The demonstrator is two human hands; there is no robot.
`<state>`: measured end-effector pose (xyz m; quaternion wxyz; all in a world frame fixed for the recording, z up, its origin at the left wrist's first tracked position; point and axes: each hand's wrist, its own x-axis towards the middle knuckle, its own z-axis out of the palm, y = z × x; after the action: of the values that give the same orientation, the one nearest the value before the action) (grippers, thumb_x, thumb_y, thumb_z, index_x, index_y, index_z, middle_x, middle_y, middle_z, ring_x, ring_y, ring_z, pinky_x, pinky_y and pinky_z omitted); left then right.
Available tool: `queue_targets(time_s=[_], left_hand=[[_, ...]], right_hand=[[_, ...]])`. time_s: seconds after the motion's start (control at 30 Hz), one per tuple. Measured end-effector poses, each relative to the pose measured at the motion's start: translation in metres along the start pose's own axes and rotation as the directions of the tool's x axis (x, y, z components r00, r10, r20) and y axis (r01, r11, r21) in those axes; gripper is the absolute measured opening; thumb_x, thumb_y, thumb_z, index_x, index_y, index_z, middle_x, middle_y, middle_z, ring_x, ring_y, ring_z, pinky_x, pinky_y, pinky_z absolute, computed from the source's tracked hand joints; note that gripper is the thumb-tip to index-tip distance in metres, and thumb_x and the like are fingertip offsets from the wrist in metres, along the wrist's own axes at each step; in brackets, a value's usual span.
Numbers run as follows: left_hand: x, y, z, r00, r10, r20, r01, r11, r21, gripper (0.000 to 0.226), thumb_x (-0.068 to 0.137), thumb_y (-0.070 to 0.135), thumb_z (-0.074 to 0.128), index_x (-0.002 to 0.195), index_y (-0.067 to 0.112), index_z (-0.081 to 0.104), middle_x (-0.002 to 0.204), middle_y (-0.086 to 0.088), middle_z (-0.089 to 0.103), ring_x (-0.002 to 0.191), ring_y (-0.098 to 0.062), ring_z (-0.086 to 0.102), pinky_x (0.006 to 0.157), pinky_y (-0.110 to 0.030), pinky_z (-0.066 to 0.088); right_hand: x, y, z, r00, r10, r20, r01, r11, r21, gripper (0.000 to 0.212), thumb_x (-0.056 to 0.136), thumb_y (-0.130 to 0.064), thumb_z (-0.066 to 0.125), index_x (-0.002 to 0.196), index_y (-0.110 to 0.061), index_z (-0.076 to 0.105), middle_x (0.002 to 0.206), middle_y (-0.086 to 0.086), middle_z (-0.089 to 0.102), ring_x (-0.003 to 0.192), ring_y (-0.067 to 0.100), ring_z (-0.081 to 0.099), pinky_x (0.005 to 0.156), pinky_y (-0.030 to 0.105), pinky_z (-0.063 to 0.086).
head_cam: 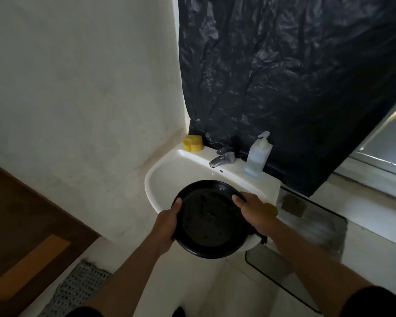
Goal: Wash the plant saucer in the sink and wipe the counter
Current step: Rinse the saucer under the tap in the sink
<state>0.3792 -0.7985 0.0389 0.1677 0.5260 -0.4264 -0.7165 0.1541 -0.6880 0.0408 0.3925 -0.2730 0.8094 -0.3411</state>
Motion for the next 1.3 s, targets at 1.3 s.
queue_targets(time_s=[1.3], left_hand=[[0.224, 0.067, -0.052, 0.995, -0.029, 0.095, -0.029, 0.83, 0.556, 0.015, 0.099, 0.019, 0.068, 0.112, 0.013, 0.075, 0.102, -0.007, 0.077, 0.097, -0.027, 0.072, 0.095, -0.046, 0.057]], right_hand=[[0.158, -0.021, 0.03, 0.905, 0.354, 0.236, -0.413, 0.863, 0.29, 0.023, 0.095, -0.026, 0.07, 0.111, -0.01, 0.067, 0.102, 0.021, 0.07, 0.076, 0.035, 0.073, 0.069, 0.049, 0.063]])
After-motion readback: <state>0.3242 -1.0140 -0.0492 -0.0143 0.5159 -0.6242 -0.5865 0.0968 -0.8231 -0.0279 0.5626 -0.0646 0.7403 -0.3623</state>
